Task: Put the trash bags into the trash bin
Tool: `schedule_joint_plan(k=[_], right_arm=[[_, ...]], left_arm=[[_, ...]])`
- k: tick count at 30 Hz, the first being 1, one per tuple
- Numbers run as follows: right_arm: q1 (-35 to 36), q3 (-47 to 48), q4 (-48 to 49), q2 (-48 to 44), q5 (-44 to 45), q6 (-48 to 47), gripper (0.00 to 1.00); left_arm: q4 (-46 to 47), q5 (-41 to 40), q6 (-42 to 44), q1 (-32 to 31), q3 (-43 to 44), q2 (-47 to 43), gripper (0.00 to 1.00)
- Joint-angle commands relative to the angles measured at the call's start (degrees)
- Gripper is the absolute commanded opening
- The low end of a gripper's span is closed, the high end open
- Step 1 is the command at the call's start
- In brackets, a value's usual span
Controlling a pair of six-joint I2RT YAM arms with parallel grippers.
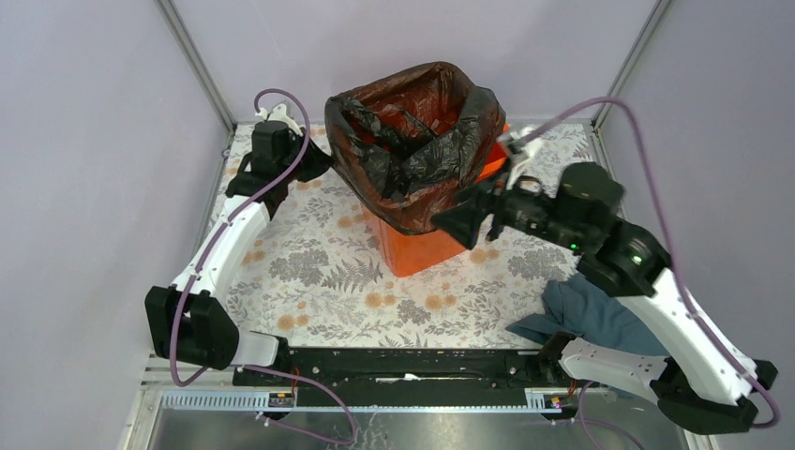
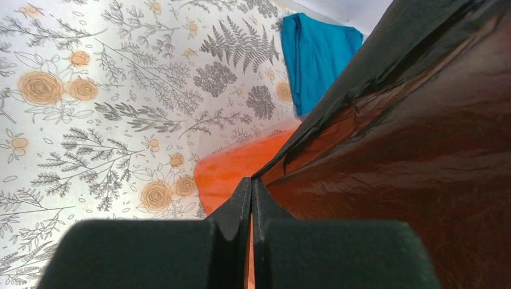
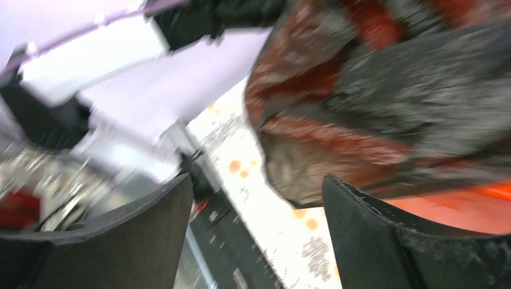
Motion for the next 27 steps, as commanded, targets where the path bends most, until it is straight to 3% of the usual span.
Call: schedule_joint_plan(k=[1,4,8,10,12,14,18,19,27], right_arm=[[0.3,5.9,-4.6,-3.9,26.4,-2.5,0.87],[0.2,9.0,-6.9,-2.1,46.1,-1.5,0.88],[-2.0,15.6,-8.3,5.3,52.0,-3.9,0.97],[-9.0,19.2,-9.0,8.3,46.0,-2.7,0.97],[-18.5,20.3,-8.6,10.8,32.1,0.7,0.93],[-22.0,21.1,-7.9,13.6,24.1,1.9,0.80],[-22.1,20.9,-6.5,15.8,20.8,3.1,0.46],[-22.1,20.3,-6.0,15.7,20.6,3.5,0.43],[-22.1,18.6,-9.1,15.0,22.8,8.3,0.46]], left_arm=[[2.8,3.9,-0.8,0.4,-1.0,-0.8,0.00],[2.7,5.6,-0.9,0.4,-1.7,-1.2,0.00],[1.5,4.8,-0.4,0.4,-2.7,-0.9,0.00],[0.4,3.7,0.2,0.4,-2.3,-0.4,0.00],[-0.8,3.3,0.5,0.4,-1.7,0.2,0.00],[-1.1,3.8,0.5,0.4,-1.4,0.6,0.00],[-0.9,5.6,0.1,0.4,-1.0,1.1,0.00],[-0.9,6.1,0.0,0.4,-0.9,1.2,0.00],[0.0,6.7,0.3,0.4,-1.4,0.8,0.00]])
